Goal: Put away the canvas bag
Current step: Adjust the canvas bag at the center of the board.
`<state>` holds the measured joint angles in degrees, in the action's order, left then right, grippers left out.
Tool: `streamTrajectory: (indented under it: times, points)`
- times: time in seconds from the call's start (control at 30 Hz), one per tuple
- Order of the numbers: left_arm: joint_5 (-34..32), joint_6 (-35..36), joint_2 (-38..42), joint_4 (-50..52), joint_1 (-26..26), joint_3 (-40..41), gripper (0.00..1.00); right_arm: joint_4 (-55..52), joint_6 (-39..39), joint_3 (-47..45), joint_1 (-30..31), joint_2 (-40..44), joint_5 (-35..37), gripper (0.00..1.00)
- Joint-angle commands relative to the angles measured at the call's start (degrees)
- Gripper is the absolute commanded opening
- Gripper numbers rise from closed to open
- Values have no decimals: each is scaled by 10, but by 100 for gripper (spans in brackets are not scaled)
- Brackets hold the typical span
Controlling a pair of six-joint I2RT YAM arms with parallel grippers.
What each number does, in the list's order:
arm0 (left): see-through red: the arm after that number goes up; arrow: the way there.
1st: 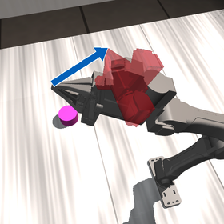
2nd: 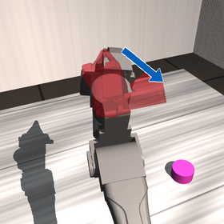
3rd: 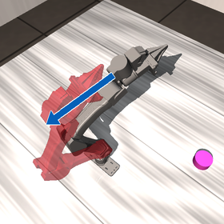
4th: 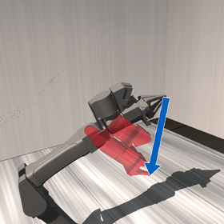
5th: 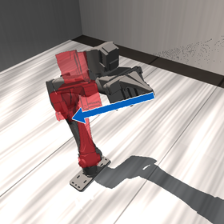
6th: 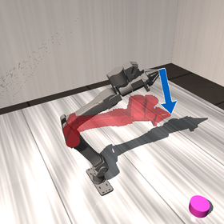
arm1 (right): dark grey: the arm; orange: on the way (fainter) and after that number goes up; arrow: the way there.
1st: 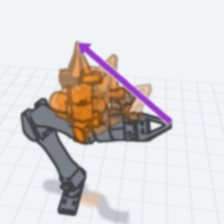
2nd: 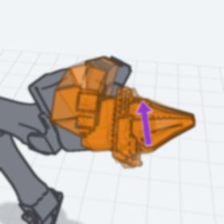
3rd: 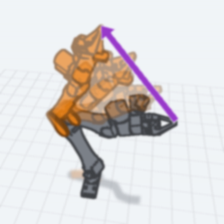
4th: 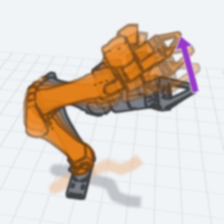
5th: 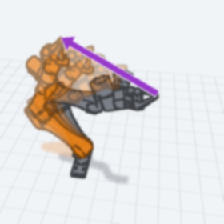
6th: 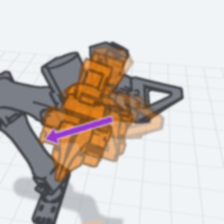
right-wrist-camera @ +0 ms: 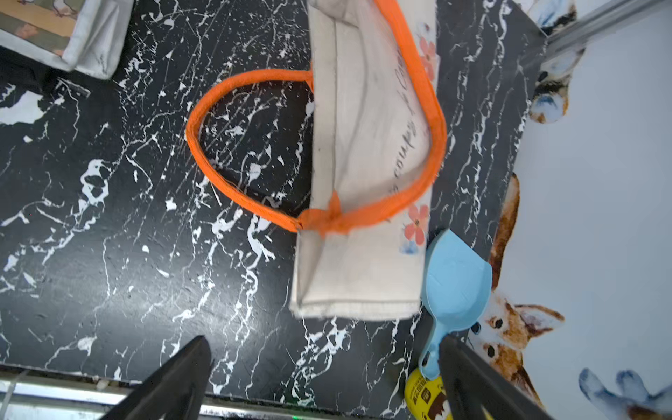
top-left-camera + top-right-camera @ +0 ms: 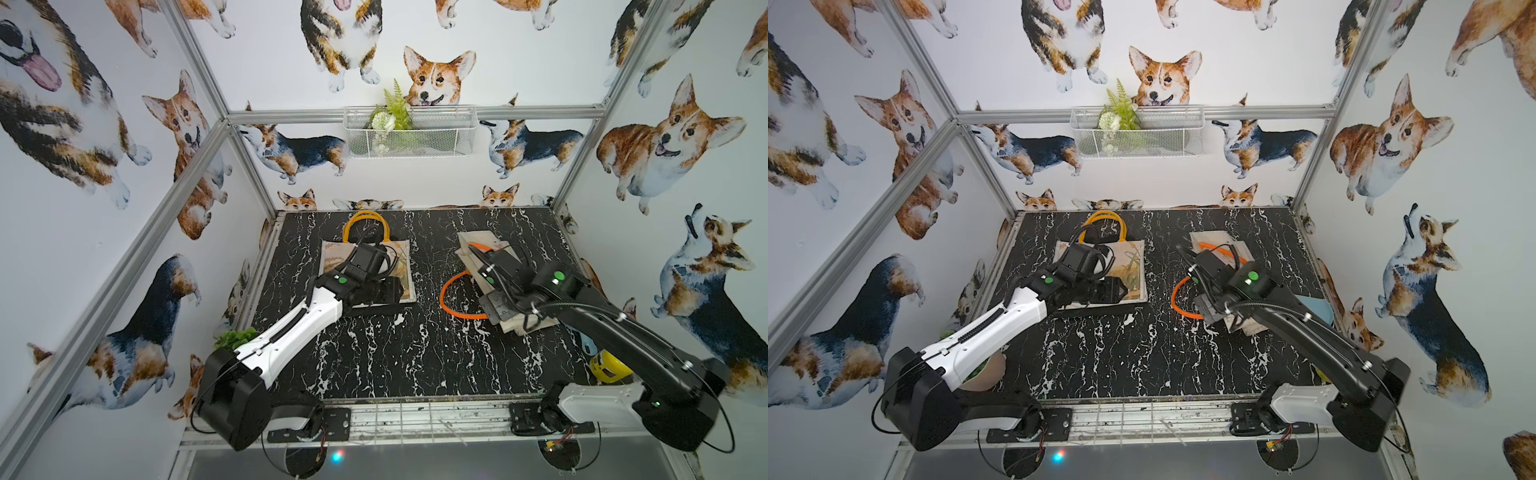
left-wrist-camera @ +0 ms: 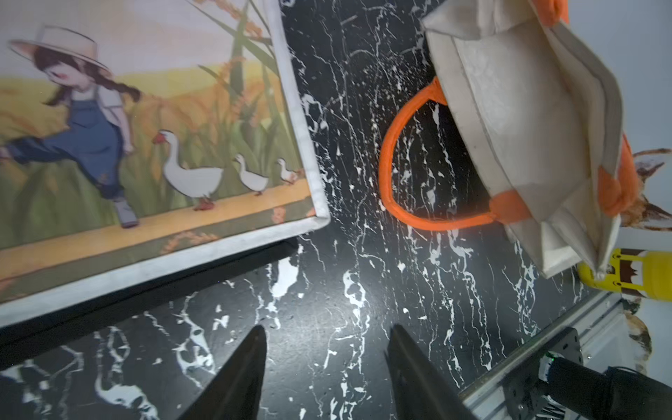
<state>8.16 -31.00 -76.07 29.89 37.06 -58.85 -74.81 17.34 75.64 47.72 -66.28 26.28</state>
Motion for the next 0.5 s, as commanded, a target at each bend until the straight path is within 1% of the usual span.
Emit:
streamTrajectory:
  times: [0.0, 0.07, 0.13, 0.2, 0.23, 0.27, 0.3, 0.37, 0.4, 0.47]
  points:
    - [-2, -84, 1, -121, 71, 35, 55, -50, 100, -17, 10, 112, -28, 100]
    - [-9, -84, -24, -125, 103, 25, 55, -67, 161, -24, 8, 133, -79, 100]
    - [-12, -84, -49, -125, 121, 15, 55, -31, 230, -68, 8, 166, -159, 100]
    - [-9, -85, -67, -136, 132, 11, 55, 57, 318, -150, 8, 228, -229, 100]
    - [-11, -87, -74, -142, 137, 9, 55, 141, 388, -216, 8, 281, -264, 100]
    - [-13, -88, -78, -145, 141, 7, 54, 217, 456, -276, 8, 331, -278, 100]
    - [-13, -90, -81, -148, 142, 6, 54, 277, 515, -326, 8, 373, -281, 100]
    - [-13, -93, -85, -154, 147, 6, 54, 392, 634, -419, 9, 466, -242, 100]
    - [-13, -93, -86, -155, 149, 6, 54, 422, 668, -444, 9, 503, -215, 100]
    - [-13, -93, -88, -155, 154, 7, 54, 433, 721, -481, 9, 567, -153, 100]
